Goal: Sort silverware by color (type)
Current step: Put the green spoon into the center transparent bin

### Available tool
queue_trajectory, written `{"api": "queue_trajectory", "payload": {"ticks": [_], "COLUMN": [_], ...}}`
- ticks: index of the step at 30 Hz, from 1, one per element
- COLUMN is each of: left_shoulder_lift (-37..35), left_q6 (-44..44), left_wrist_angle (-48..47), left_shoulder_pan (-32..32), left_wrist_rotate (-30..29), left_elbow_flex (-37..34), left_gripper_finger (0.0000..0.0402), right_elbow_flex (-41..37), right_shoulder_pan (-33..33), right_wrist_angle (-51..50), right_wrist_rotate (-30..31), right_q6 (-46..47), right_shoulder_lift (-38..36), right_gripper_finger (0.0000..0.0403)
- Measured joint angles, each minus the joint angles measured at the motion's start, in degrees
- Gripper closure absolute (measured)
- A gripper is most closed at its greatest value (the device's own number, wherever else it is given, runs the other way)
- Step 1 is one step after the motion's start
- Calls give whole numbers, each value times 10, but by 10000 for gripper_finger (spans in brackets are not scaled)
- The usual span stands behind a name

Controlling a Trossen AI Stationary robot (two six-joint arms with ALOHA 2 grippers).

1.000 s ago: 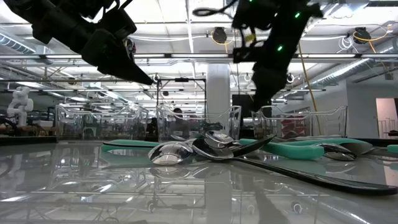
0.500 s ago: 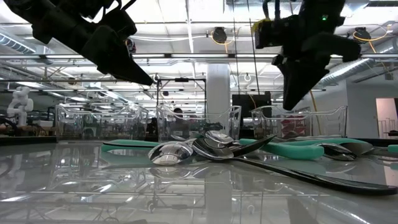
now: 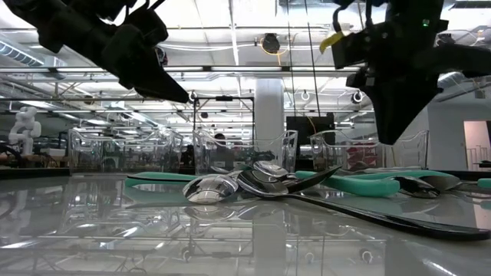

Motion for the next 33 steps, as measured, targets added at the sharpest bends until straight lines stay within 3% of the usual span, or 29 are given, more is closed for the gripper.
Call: {"api": "queue_trajectory", "payload": {"ticks": [5, 15, 24, 28, 33], "left_shoulder_lift": [0, 0, 0, 0, 0], "left_q6": [-1, 0, 0, -6, -13], "left_wrist_angle": [-5, -10, -14, -13, -13], "left_shoulder_pan": [-11, -29, -44, -48, -48], "left_wrist_rotate": [0, 0, 0, 0, 0], "left_elbow_flex": [0, 0, 0, 0, 0], "left_gripper_finger": [275, 275, 275, 275, 275], "right_elbow_flex": [-13, -8, -8, -8, -8], "right_shoulder_pan": [0, 8, 43, 46, 46], "right_wrist_angle": [-8, -144, -58, -21, -16], "right_wrist_rotate": [-22, -107, -133, -132, -128], "right_q6": [31, 24, -65, -5, 138], "right_shoulder_lift": [0, 0, 0, 0, 0], "right_gripper_finger": [347, 347, 332, 317, 290]}}
